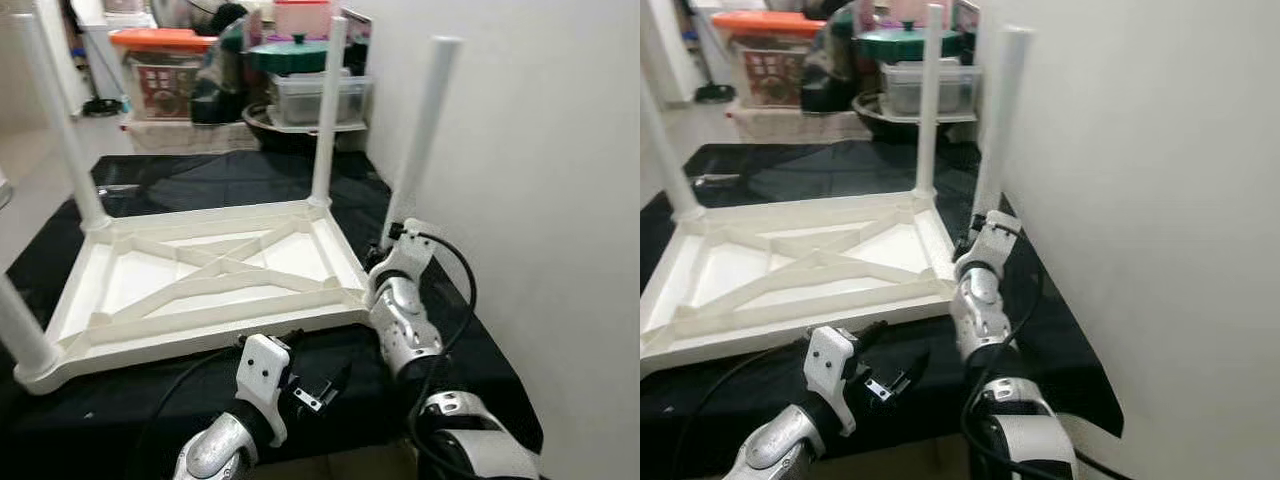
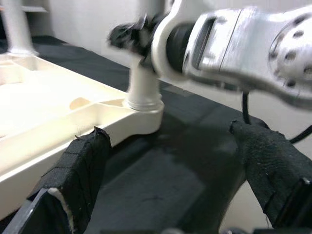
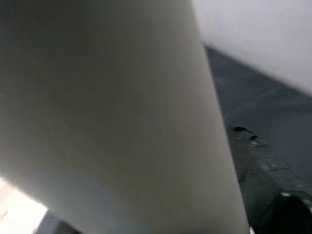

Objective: Building children table

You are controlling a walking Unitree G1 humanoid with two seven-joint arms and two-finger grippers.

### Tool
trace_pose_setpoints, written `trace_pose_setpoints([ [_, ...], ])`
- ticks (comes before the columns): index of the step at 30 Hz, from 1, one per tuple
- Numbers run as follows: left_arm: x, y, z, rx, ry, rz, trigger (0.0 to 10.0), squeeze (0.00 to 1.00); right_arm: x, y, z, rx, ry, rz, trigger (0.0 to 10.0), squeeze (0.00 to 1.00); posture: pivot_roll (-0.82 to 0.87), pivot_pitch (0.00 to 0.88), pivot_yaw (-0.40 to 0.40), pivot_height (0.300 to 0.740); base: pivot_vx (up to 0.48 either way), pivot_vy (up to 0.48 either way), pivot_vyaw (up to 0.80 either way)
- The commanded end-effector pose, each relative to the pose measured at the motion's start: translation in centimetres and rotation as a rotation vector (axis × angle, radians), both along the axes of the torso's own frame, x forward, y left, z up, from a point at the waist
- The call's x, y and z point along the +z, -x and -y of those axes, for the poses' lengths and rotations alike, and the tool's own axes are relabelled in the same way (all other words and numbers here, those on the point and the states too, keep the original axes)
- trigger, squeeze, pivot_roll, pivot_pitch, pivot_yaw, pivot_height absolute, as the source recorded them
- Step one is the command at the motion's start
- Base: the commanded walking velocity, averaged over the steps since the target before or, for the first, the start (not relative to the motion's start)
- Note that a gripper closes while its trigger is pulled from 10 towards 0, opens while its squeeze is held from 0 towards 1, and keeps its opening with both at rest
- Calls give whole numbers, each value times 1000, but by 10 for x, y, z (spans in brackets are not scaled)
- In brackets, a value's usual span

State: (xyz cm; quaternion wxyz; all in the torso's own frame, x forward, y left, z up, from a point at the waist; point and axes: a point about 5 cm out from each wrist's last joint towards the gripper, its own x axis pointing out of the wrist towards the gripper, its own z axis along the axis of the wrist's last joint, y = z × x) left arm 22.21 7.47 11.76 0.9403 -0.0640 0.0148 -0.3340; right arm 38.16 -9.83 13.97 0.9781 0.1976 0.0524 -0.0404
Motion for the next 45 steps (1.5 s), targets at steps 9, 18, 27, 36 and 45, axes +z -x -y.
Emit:
trace_pose_setpoints([
  [9, -3, -1, 1, -7, -5, -18, 10000, 0, 15, -2, 25, 547, 143, 173, 10000, 0, 50, 0, -36, 740, 0, 0, 0],
  [18, -3, -1, 1, -7, -7, -15, 10000, 0, 21, 19, 24, 1139, 125, 212, 10000, 0, 62, 0, -42, 740, 0, 0, 0],
  [27, -4, -1, 1, -5, -7, -15, 10000, 0, 25, 33, 10, 1529, 189, 187, 10000, 0, 73, 0, -53, 740, 0, 0, 0],
  [36, -5, 1, 2, -10, -7, -21, 10000, 0, 15, 34, -5, 1584, 320, 148, 0, 0, 75, 0, -55, 740, 0, 0, 0],
  [45, -5, 1, 3, -14, -5, -24, 10000, 0, 17, 7, 3, 1001, 241, 171, 0, 0, 65, 0, -49, 740, 0, 0, 0],
])
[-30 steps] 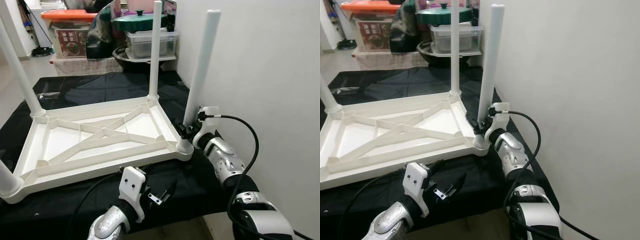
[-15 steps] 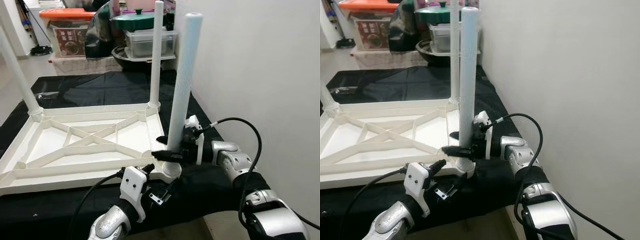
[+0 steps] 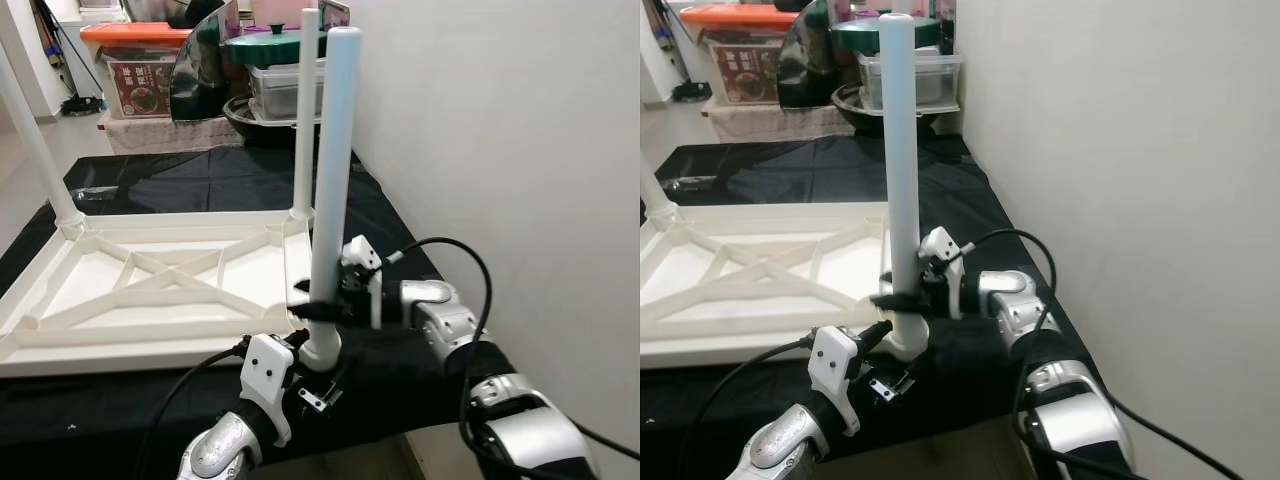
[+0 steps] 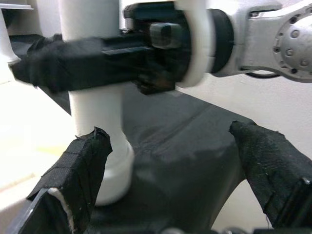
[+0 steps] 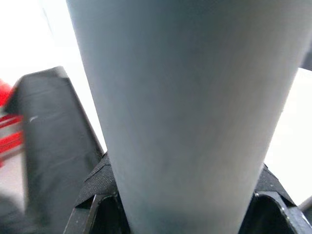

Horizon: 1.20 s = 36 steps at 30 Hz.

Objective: Building children table

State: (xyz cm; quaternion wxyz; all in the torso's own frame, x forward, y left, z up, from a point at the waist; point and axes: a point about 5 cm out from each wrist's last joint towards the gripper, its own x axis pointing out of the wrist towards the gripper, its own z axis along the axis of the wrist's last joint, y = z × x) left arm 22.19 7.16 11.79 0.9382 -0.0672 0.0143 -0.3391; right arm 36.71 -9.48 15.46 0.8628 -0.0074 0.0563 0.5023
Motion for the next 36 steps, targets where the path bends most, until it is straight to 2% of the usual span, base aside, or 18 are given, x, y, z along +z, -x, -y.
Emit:
trace_pose_setpoints([
  [1, -6, 1, -1, -3, -12, -24, 10000, 0, 2, -7, 7, -140, -72, -39, 0, 0, 65, 0, -49, 740, 0, 0, 0],
  [3, -6, 0, -2, -6, -12, -26, 10000, 0, -5, -25, 38, -741, -113, -123, 0, 0, 54, 0, -40, 740, 0, 0, 0],
  [6, -5, 0, -2, -7, -11, -26, 10000, 0, -8, -27, 50, -927, -115, -150, 0, 0, 53, 0, -39, 740, 0, 0, 0],
  [8, -5, 0, -1, -9, -11, -26, 10000, 0, -14, -20, 71, -1254, -135, -147, 0, 0, 57, 0, -44, 740, 0, 0, 0],
  [10, -5, 0, -1, -9, -11, -26, 10000, 0, -14, -20, 71, -1254, -135, -147, 0, 0, 57, 0, -44, 740, 0, 0, 0],
  [15, -5, -1, -1, -3, -14, -22, 10000, 0, -21, -9, 62, -1511, -274, -223, 0, 0, 65, 0, -49, 740, 0, 0, 0],
  [18, -5, -1, -2, 1, -15, -20, 10000, 0, -15, -11, 42, -1456, -331, -235, 0, 0, 64, 0, -48, 740, 0, 0, 0],
  [19, -5, -1, -1, 0, -15, -20, 10000, 0, -11, -14, 33, -1381, -326, -216, 10000, 0, 64, 0, -50, 740, 0, 0, 0],
  [20, -5, -1, -1, 0, -14, -20, 10000, 0, -7, -17, 23, -1268, -334, -191, 10000, 1000, 62, 0, -50, 740, 0, 0, 0],
  [23, -5, -1, -1, -1, -13, -21, 10000, 0, -3, -18, 13, -1146, -335, -150, 10000, 1000, 61, 0, -50, 740, 0, 0, 0],
  [24, -5, -1, 0, -1, -12, -21, 10000, 0, 1, -19, 9, -1083, -342, -116, 10000, 741, 62, 0, -53, 740, 0, 0, 0],
  [25, -5, -1, 0, -1, -12, -21, 10000, 0, 4, -19, 7, -1017, -347, -85, 10000, 741, 61, 0, -53, 740, 0, 0, 0],
  [26, -5, -2, 0, -1, -11, -22, 10000, 0, 6, -18, 3, -870, -357, -45, 10000, 0, 55, 0, -50, 740, 0, 0, 0],
  [28, -5, -2, 0, 0, -10, -22, 10000, 0, 8, -16, 0, -777, -360, -20, 10000, 0, 53, 0, -49, 740, 0, 0, 0],
  [30, -5, -3, 0, -1, -9, -21, 10000, 0, 0, -3, -4, -430, -299, -6, 10000, 0, 55, 0, -48, 740, 0, 0, 0],
  [32, -5, -3, 0, -1, -9, -21, 10000, 0, 0, -3, -4, -430, -299, -6, 10000, 0, 55, 0, -48, 740, 0, 0, 0],
  [34, -5, -3, 0, -2, -10, -20, 10000, 0, -10, 14, 4, -130, -211, -65, 10000, 0, 55, 0, -48, 740, 0, 0, 0],
  [36, -5, -3, 0, -2, -10, -20, 10000, 0, -10, 20, 11, -13, -173, -100, 10000, 0, 54, 0, -48, 740, 0, 0, 0],
])
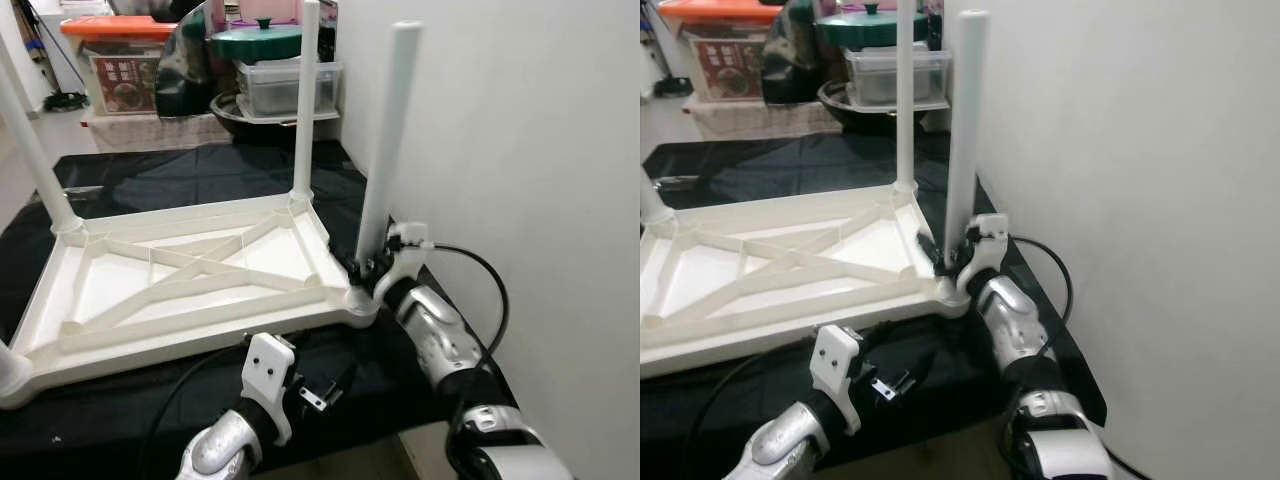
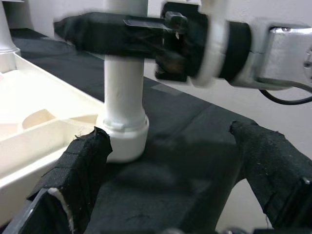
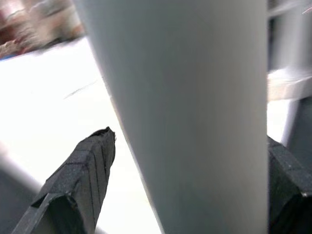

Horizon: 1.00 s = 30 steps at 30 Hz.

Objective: Building children table

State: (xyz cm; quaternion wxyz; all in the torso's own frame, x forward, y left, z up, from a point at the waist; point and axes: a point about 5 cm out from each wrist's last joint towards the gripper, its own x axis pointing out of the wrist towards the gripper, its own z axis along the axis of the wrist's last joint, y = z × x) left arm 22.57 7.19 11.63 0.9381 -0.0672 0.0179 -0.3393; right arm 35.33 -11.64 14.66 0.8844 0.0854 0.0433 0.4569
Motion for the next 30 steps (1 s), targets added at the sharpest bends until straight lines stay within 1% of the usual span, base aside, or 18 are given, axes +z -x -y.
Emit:
trace_pose_setpoints([
  [1, -3, 0, 0, -2, -8, -13, 10000, 0, -2, 9, -7, 171, 8, -42, 10000, 0, 54, 0, -48, 740, 0, 0, 0],
  [2, -3, 0, 0, -2, -8, -13, 10000, 0, -2, 9, -7, 171, 8, -42, 10000, 0, 54, 0, -48, 740, 0, 0, 0],
  [3, -3, 0, 0, -1, -8, -12, 10000, 0, 2, 12, -4, 264, 29, -51, 10000, 0, 56, 0, -48, 740, 0, 0, 0],
  [5, -3, 0, 0, -1, -8, -12, 10000, 0, 2, 12, -4, 264, 29, -51, 10000, 0, 56, 0, -48, 740, 0, 0, 0],
  [8, -3, 0, -1, 1, -9, -10, 10000, 0, 18, 12, -10, 476, 45, -30, 10000, 0, 64, 0, -52, 740, 0, 0, 0],
  [11, -3, 0, -1, 1, -9, -10, 10000, 0, 21, 11, -14, 520, 53, -23, 10000, 0, 65, 0, -53, 740, 0, 0, 0],
  [12, -3, 0, -1, 2, -10, -9, 10000, 0, 21, 12, -19, 570, 78, -16, 4000, 0, 69, 0, -55, 740, 0, 0, 0],
  [13, -3, 0, -1, 2, -10, -9, 10000, 0, 21, 12, -19, 570, 78, -16, 4000, 0, 69, 0, -55, 740, 0, 0, 0],
  [14, -3, 0, -1, 3, -11, -9, 10000, 0, 18, 14, -24, 608, 110, -12, 0, 0, 69, 0, -55, 740, 0, 0, 0],
  [17, -3, 0, -1, 4, -12, -9, 10000, 0, 14, 16, -28, 644, 167, -16, 0, 0, 75, 0, -56, 740, 0, 0, 0],
  [21, -3, 0, -1, 5, -11, -10, 10000, 0, 9, 17, -29, 625, 201, -21, 0, 0, 71, 0, -52, 740, 0, 0, 0],
  [22, -3, 0, -1, 5, -10, -11, 10000, 0, 9, 11, -29, 516, 208, 9, 0, 0, 69, 0, -53, 740, 0, 0, 0],
  [24, -3, 1, -1, 3, -10, -12, 10000, 0, 9, 3, -27, 394, 207, 43, 0, 0, 69, 0, -53, 740, 0, 0, 0],
  [25, -3, 1, -1, 2, -9, -13, 10000, 0, 11, -11, -22, 167, 187, 47, 0, 0, 64, 0, -50, 740, 0, 0, 0],
  [26, -3, 1, -1, 2, -9, -13, 10000, 0, 11, -11, -22, 167, 187, 47, 0, 0, 64, 0, -50, 740, 0, 0, 0],
  [27, -4, 1, -1, 0, -8, -15, 10000, 0, 12, -29, -8, -185, 135, 5, 0, 0, 63, 0, -50, 740, 0, 0, 0],
  [28, -4, 1, -1, -1, -8, -15, 10000, 0, 11, -34, -2, -310, 111, -24, 0, 0, 61, 0, -48, 740, 0, 0, 0],
  [30, -4, 1, -1, -1, -8, -16, 10000, 0, 11, -35, 1, -359, 99, -39, 0, 0, 61, 0, -48, 740, 0, 0, 0],
])
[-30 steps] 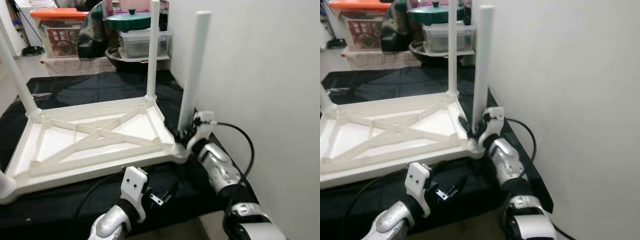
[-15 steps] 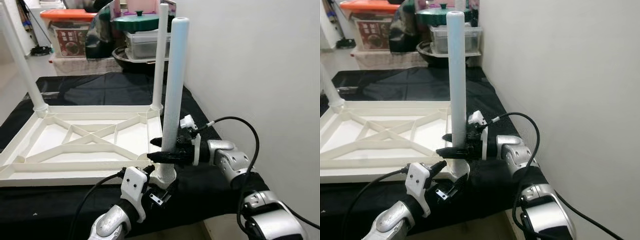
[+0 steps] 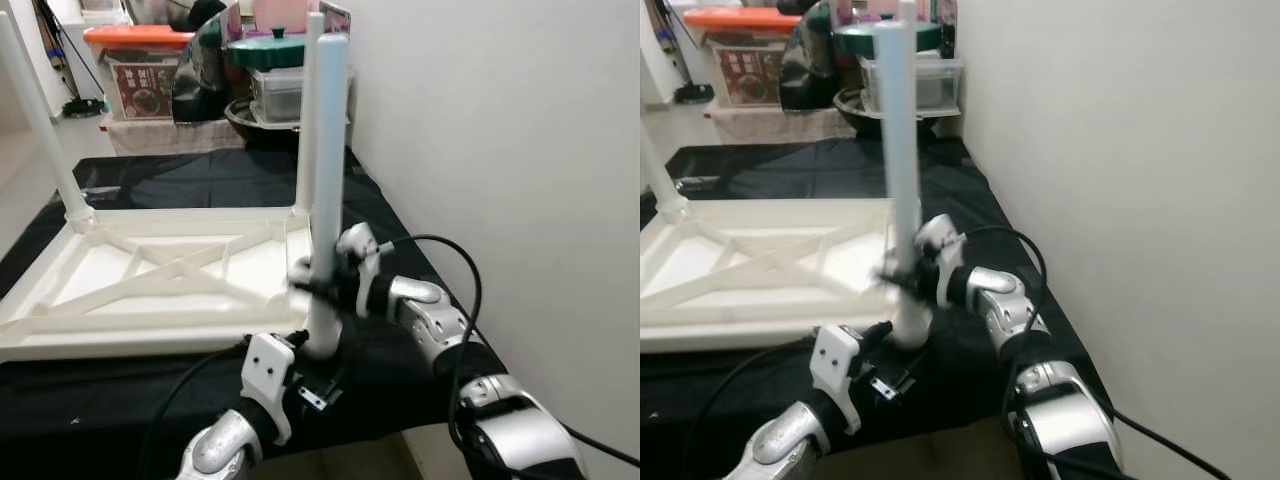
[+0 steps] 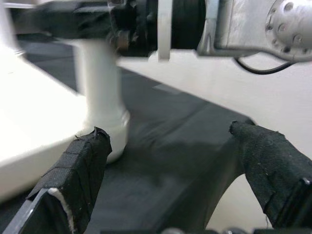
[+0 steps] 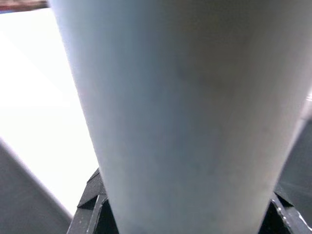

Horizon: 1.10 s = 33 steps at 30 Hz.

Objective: Building children table

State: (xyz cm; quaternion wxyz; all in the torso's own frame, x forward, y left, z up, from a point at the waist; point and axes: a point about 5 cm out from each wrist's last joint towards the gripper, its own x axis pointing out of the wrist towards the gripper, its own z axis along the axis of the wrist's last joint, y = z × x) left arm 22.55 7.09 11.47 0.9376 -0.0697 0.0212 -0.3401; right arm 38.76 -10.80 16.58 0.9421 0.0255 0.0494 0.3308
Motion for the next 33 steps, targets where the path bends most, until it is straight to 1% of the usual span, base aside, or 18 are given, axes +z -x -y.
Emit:
trace_pose_setpoints([
  [1, -2, 0, -2, 0, -10, -9, 10000, 0, -12, -4, 20, -267, -57, -75, 0, 0, 61, 0, -48, 740, 0, 0, 0],
  [2, -2, 0, -2, -2, -10, -9, 10000, 0, -17, -5, 34, -474, -65, -92, 0, 0, 59, 0, -46, 740, 0, 0, 0],
  [3, -2, 0, -2, -2, -10, -9, 10000, 0, -17, -5, 34, -474, -65, -92, 0, 0, 59, 0, -46, 740, 0, 0, 0],
  [4, -2, 0, -2, -3, -10, -9, 10000, 0, -21, -4, 44, -621, -70, -107, 0, 0, 59, 0, -46, 740, 0, 0, 0],
  [5, -2, 0, -2, -3, -10, -9, 10000, 0, -21, -4, 44, -621, -70, -107, 0, 0, 59, 0, -46, 740, 0, 0, 0],
  [6, -2, 0, -1, -4, -10, -9, 10000, 0, -25, -1, 51, -780, -83, -120, 0, 0, 56, 0, -44, 740, 0, 0, 0],
  [8, -2, 0, -1, -4, -10, -9, 10000, 0, -25, -1, 51, -780, -83, -120, 0, 0, 56, 0, -44, 740, 0, 0, 0],
  [11, -2, 0, -1, -3, -11, -8, 10000, 0, -30, 4, 52, -893, -111, -136, 0, 0, 55, 0, -48, 740, 0, 0, 0],
  [13, -2, 0, 0, 0, -11, -5, 10000, 0, -36, 12, 40, -1052, -191, -192, 0, 0, 48, 0, -54, 740, 0, 0, 0],
  [17, -1, 0, 0, 2, -10, -3, 10000, 0, -34, 11, 24, -1046, -261, -213, 0, 0, 41, 0, -53, 740, 0, 0, 0],
  [18, -1, 1, 0, 2, -9, -3, 10000, 0, -30, 8, 16, -996, -246, -193, 10000, 0, 38, 0, -49, 740, 0, 0, 0],
  [19, -2, 1, 0, 0, -9, -4, 10000, 0, -27, 6, 10, -935, -234, -168, 10000, 902, 34, 0, -46, 740, 0, 0, 0],
  [20, -2, 1, 0, -1, -8, -4, 10000, 0, -25, 4, 6, -877, -237, -152, 10000, 1000, 35, 0, -47, 740, 0, 0, 0],
  [26, -2, 1, 0, -2, -8, -6, 10000, 0, -17, 2, 2, -767, -274, -94, 10000, 1000, 34, 0, -44, 740, 0, 0, 0],
  [27, -2, 1, 0, -2, -7, -6, 10000, 0, -10, 1, 5, -664, -291, -32, 10000, 0, 33, 0, -44, 740, 0, 0, 0],
  [29, -2, 1, 0, -2, -7, -6, 10000, 0, -9, 2, 5, -641, -293, -18, 10000, 0, 33, 0, -44, 740, 0, 0, 0],
  [32, -2, 0, 0, -5, -7, -7, 10000, 0, -7, 4, 3, -265, -235, 7, 10000, 0, 31, 0, -41, 740, 0, 0, 0],
  [33, -2, 0, 0, -5, -7, -7, 10000, 0, -7, 4, 3, -265, -235, 7, 10000, 0, 31, 0, -41, 740, 0, 0, 0],
])
